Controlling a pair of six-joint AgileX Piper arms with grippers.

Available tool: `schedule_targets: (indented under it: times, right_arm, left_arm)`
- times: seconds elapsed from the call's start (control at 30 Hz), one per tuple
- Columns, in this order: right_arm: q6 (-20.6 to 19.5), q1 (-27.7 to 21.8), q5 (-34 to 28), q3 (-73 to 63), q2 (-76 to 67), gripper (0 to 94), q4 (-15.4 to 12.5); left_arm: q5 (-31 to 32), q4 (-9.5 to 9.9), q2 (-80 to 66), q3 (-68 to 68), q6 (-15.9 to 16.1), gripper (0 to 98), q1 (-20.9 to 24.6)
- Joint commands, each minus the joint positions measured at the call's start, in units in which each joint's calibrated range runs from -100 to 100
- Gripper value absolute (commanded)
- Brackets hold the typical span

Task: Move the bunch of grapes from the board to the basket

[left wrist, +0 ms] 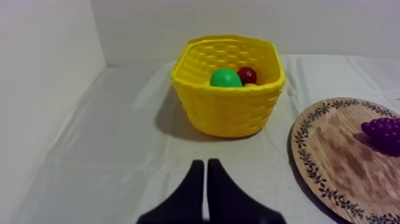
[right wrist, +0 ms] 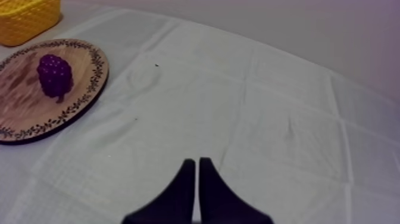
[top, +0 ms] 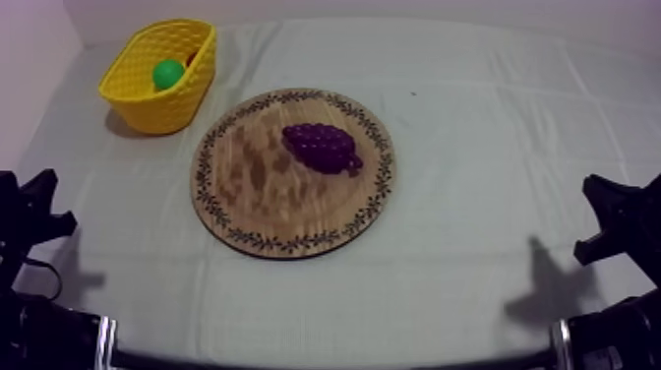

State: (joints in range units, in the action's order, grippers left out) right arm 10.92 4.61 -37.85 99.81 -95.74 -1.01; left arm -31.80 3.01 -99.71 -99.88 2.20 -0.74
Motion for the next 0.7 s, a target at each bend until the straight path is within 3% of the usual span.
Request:
schedule_targets:
  times: [0.0, 0.5, 0.67]
  right_arm:
    - [0.0, -0.02, 0.03, -0.03, -0.01, 0.4, 0.01]
    - [-0.01, -0.02, 0.03, -0.03, -0.01, 0.4, 0.01]
    - [0.0, -0.02, 0.03, -0.03, -0.01, 0.4, 0.01]
  left_arm:
    - [-1.02, -0.84, -0.03, -0.12, -6.42, 0.0, 0.56]
    - [0.66, -0.59, -0.03, -0.01, -5.48, 0.0, 0.15]
    - [3.43, 1.38, 1.45, 0.38, -6.42, 0.0, -0.43]
